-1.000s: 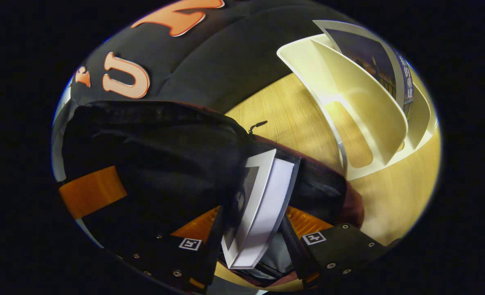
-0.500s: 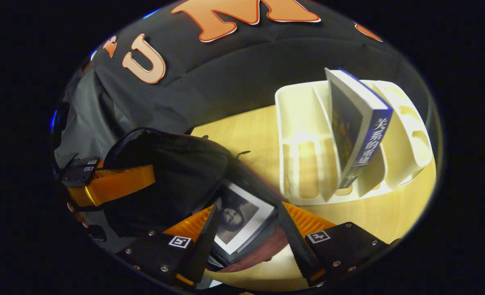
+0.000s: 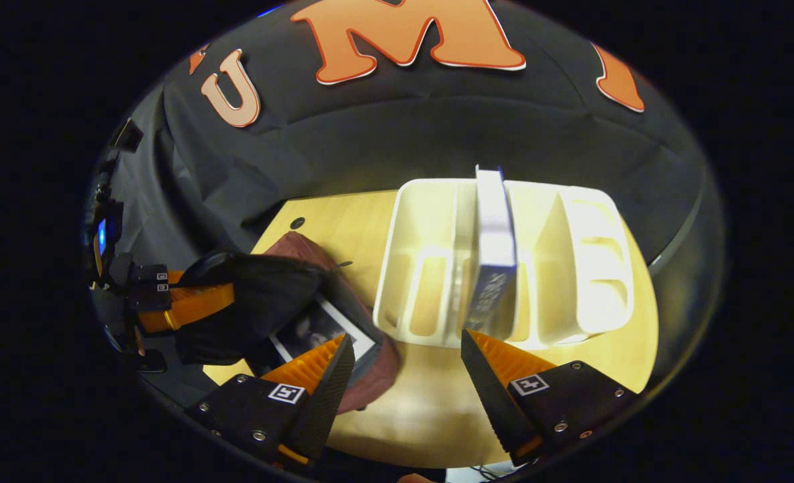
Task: Open the schoolbag, grab two books from the bookshelf and put them into the schoolbag.
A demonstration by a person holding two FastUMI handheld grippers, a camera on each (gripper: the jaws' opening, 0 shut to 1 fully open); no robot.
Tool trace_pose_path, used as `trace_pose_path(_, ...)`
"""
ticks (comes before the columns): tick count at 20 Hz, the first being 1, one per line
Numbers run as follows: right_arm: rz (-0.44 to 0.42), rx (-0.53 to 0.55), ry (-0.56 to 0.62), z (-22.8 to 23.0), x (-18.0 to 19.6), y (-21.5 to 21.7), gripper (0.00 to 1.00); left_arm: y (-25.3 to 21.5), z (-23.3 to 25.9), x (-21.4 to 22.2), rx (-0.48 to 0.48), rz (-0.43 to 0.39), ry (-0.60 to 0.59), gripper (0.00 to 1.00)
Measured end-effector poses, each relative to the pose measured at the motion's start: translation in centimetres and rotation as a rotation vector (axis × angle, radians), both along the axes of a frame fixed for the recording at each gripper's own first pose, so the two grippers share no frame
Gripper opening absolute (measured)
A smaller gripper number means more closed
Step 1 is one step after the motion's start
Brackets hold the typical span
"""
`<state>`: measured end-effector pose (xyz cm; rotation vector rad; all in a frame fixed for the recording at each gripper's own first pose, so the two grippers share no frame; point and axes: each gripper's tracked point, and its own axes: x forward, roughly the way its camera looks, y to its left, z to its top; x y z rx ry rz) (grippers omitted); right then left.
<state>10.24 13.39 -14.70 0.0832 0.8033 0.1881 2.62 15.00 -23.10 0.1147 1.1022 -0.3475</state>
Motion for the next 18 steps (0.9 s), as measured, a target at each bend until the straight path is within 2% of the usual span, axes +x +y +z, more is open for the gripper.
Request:
trace_pose_path(6,-0.008,-0.048,0.016,3.6,2.2,-3.2,0.95,-0.3,-0.6,-0.7,-0.023,0.015,0.019,0.04)
trace_pose_path(7,-0.003,-0.074,0.027,3.6,2.8,-3.8,0.95,-0.2,-0.7,-0.8,-0.025,0.020,0.019,0.09)
trace_pose_path(8,0.008,-0.093,0.029,3.7,3.5,-4.2,0.95,0.0,-0.7,-0.8,-0.025,0.027,0.017,0.04)
trace_pose_path(9,0.011,-0.112,0.038,3.9,4.3,-4.4,0.95,0.2,-0.8,-0.9,-0.029,0.037,0.018,0.04)
trace_pose_path(12,-0.001,-0.075,0.093,3.6,6.3,-4.0,0.95,0.3,-1.3,-1.1,-0.041,0.069,0.029,0.04)
trace_pose_path(18,-0.033,-0.002,0.249,0.0,11.4,-4.9,0.95,0.8,-2.1,-1.3,-0.045,0.116,0.052,0.04)
